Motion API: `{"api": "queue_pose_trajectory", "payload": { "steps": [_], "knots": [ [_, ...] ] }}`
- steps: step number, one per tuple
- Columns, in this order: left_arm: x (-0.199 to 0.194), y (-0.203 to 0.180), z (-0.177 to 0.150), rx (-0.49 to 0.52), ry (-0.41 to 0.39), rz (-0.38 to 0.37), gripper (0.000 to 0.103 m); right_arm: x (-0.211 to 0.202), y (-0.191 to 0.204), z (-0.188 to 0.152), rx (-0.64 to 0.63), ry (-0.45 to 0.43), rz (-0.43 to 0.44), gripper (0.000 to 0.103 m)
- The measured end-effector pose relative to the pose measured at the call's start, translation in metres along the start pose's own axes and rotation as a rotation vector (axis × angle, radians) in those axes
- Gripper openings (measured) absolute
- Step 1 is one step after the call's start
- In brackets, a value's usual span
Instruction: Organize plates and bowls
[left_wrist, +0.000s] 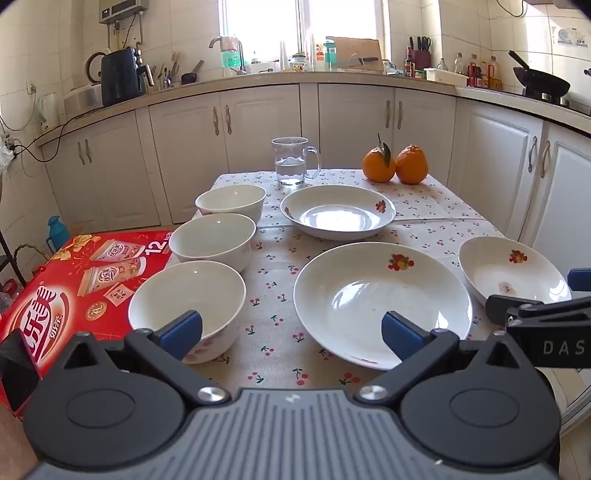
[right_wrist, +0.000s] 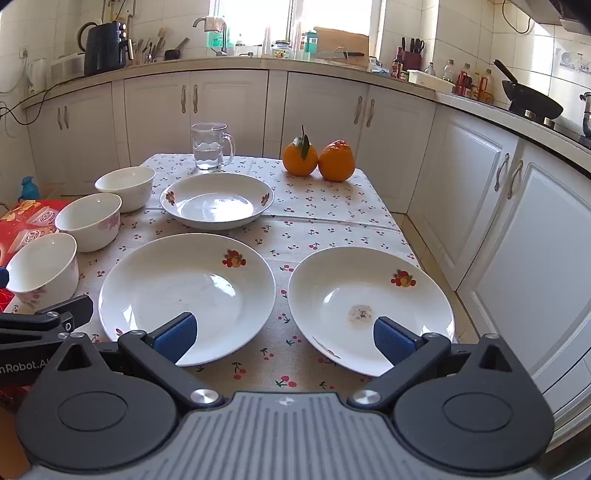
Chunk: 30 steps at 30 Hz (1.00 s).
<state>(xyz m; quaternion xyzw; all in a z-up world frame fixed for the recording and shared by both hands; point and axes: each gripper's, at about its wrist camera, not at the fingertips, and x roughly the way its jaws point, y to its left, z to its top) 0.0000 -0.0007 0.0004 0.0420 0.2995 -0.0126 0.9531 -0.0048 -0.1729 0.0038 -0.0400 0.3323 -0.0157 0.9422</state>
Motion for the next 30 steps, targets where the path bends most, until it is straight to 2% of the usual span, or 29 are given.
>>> {"api": "queue_pose_trajectory", "payload": {
  "steps": [5,30],
  "knots": [
    [-0.0030,0.0007,-0.0019,0.001,-0.020,0.002,0.103,0.0000,0.0025,0.0004,0.006,-0.004,0.009,0.103],
    [-0.0043,0.0042,-0.0008,-0.027,-0.016,-0.003,0.103,-0.0061,0.0045,0.0008,-0.017,-0.017,-0.009,0.103]
  ]
}}
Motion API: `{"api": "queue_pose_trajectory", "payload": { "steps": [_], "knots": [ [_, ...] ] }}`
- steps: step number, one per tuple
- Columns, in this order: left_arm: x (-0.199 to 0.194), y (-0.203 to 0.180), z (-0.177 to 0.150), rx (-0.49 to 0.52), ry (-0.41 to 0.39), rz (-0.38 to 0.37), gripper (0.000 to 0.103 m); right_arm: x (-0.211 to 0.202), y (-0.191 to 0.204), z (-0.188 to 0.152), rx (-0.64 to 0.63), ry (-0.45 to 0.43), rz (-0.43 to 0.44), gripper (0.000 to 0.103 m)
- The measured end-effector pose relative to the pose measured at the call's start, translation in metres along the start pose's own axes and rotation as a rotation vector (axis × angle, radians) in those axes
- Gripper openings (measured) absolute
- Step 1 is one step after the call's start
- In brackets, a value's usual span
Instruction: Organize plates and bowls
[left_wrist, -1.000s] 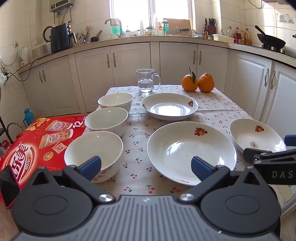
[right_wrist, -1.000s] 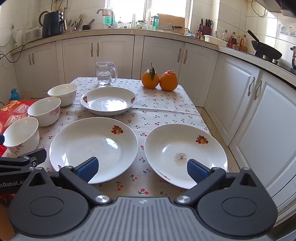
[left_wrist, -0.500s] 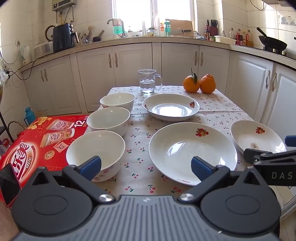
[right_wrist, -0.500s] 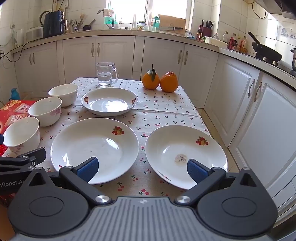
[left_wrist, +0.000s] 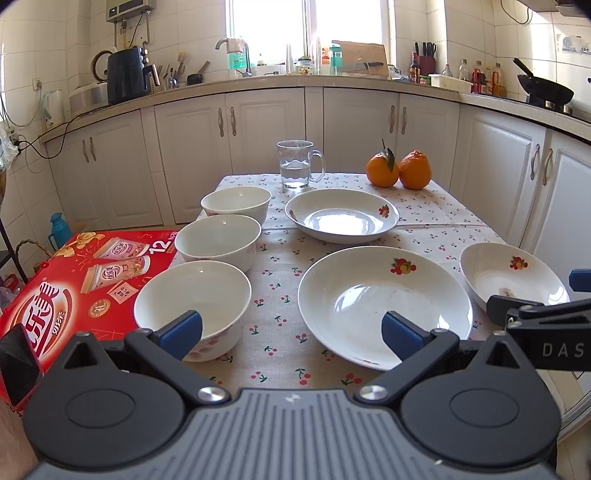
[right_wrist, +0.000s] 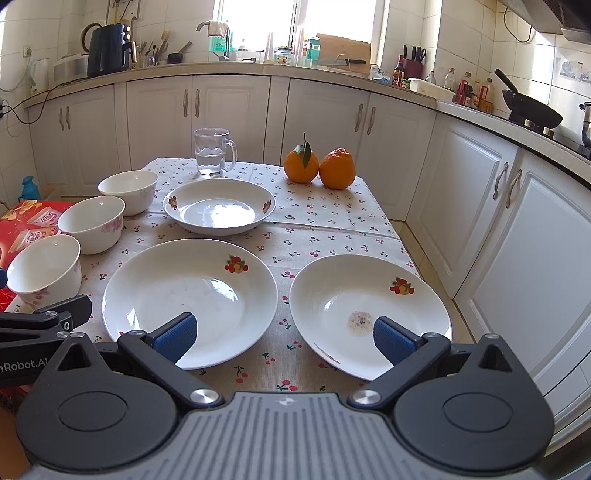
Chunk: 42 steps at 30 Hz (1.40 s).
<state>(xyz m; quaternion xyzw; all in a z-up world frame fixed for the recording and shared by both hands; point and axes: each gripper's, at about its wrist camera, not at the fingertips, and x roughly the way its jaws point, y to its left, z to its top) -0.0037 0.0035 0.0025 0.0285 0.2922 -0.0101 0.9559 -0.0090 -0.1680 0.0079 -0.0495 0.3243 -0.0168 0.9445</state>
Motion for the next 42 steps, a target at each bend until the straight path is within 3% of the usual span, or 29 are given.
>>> {"api": "queue_pose_trajectory", "payload": {
  "steps": [42],
  "knots": [
    [-0.0008,0.0013,0.0008,-0.008,0.002,0.004,0.102,-0.0030,0.0029,0.0011,-0.013,-0.017,-0.001,0.103]
  ]
}}
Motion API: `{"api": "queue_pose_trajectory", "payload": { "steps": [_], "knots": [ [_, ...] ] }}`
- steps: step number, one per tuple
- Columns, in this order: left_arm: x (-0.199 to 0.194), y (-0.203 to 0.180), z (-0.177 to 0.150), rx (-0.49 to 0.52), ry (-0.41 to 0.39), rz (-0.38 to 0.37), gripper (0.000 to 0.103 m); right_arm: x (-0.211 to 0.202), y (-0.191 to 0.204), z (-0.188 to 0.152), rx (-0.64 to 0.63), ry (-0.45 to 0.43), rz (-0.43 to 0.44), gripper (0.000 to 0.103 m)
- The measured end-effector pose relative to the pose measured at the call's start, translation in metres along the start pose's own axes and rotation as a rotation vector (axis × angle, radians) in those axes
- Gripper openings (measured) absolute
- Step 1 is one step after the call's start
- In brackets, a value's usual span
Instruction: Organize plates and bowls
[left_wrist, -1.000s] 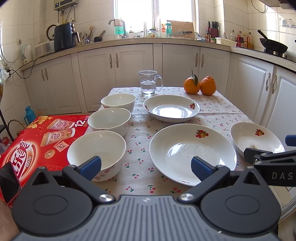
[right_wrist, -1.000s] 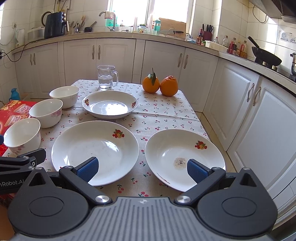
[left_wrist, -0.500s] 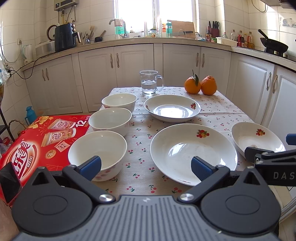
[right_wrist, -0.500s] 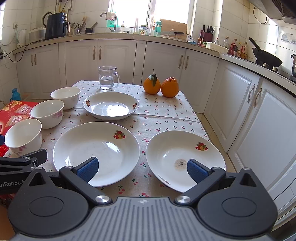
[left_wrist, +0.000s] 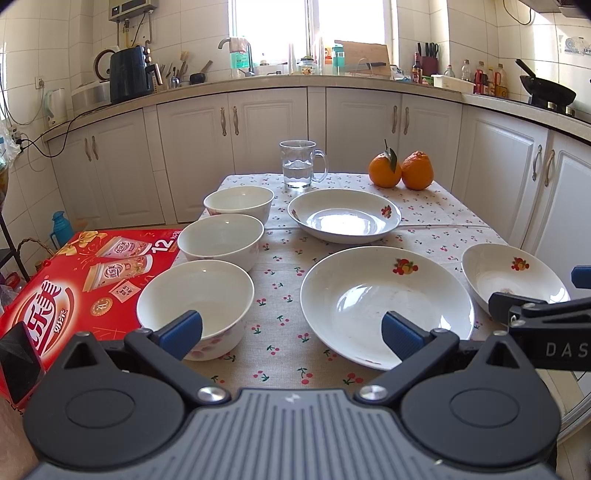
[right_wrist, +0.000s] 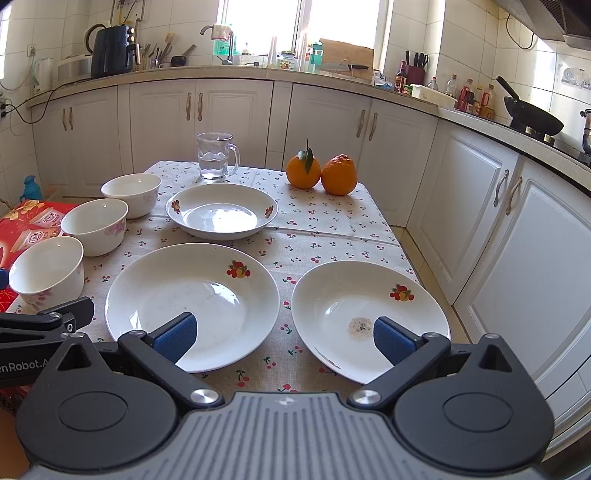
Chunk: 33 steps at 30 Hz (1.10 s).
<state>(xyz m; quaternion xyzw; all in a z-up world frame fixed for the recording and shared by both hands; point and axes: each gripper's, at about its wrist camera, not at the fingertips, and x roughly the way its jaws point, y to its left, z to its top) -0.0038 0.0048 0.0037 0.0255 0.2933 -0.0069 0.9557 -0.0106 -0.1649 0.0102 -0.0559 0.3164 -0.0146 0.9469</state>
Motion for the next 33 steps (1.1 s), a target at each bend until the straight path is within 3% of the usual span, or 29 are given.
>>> {"api": "queue_pose_trajectory", "payload": {
  "steps": [33],
  "knots": [
    [0.010,-0.005,0.009,0.036,-0.015,-0.017,0.102,0.006,-0.008,0.007,-0.020,0.001,0.032,0.103]
  ]
}}
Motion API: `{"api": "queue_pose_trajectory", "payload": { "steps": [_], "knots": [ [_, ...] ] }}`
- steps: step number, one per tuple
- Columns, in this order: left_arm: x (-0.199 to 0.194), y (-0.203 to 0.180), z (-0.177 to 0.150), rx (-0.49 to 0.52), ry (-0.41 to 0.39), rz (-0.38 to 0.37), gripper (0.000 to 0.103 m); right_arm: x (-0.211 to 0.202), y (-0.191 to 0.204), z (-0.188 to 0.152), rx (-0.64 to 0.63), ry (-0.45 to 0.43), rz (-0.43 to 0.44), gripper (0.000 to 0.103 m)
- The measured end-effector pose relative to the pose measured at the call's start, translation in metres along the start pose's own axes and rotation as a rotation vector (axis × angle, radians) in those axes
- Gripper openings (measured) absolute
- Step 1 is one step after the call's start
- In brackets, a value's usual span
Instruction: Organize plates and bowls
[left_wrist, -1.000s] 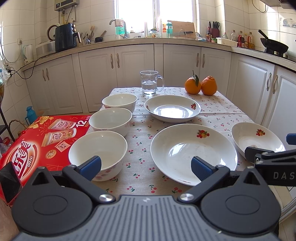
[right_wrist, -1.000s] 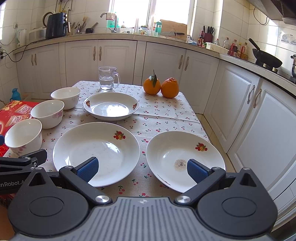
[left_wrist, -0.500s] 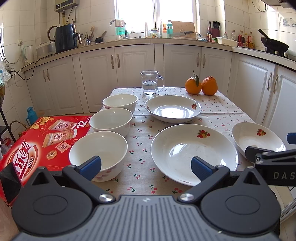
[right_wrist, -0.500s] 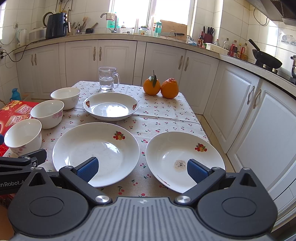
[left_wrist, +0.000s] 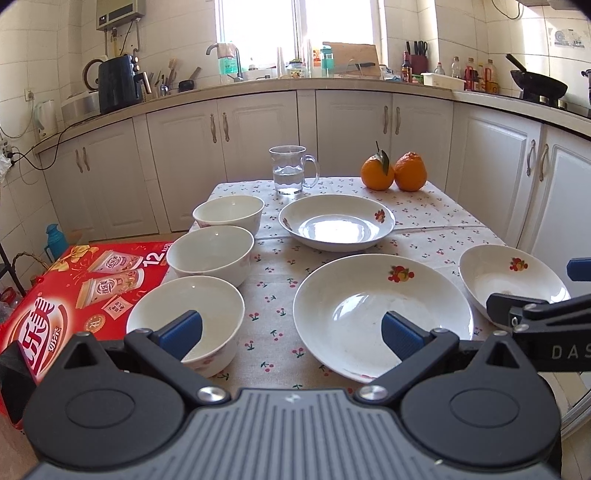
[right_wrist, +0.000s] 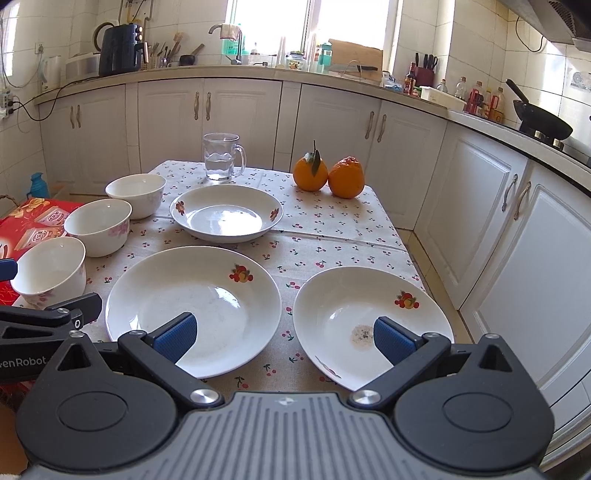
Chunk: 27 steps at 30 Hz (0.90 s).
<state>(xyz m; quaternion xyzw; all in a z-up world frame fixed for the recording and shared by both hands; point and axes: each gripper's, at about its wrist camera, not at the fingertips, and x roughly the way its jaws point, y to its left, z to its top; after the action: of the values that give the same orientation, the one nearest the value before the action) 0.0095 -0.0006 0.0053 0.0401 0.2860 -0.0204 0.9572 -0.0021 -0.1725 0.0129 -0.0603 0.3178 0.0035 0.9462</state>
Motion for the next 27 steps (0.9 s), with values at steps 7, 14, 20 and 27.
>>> {"api": "queue_pose_trajectory", "payload": {
  "steps": [7,14,20,27],
  "knots": [
    [0.010,0.000,0.011,0.020,-0.016,-0.018,0.102,0.008,-0.015,0.006,-0.003,-0.010,0.031,0.103],
    [0.022,-0.004,0.018,0.058,-0.002,-0.082,0.102,0.016,-0.038,0.010,-0.005,-0.024,0.065,0.103],
    [0.036,-0.012,0.028,0.061,0.044,-0.184,0.102,0.021,-0.061,0.006,0.024,-0.039,0.114,0.103],
    [0.054,-0.034,0.042,0.142,0.092,-0.256,0.102,0.029,-0.087,-0.011,-0.013,-0.016,0.097,0.103]
  ]
}}
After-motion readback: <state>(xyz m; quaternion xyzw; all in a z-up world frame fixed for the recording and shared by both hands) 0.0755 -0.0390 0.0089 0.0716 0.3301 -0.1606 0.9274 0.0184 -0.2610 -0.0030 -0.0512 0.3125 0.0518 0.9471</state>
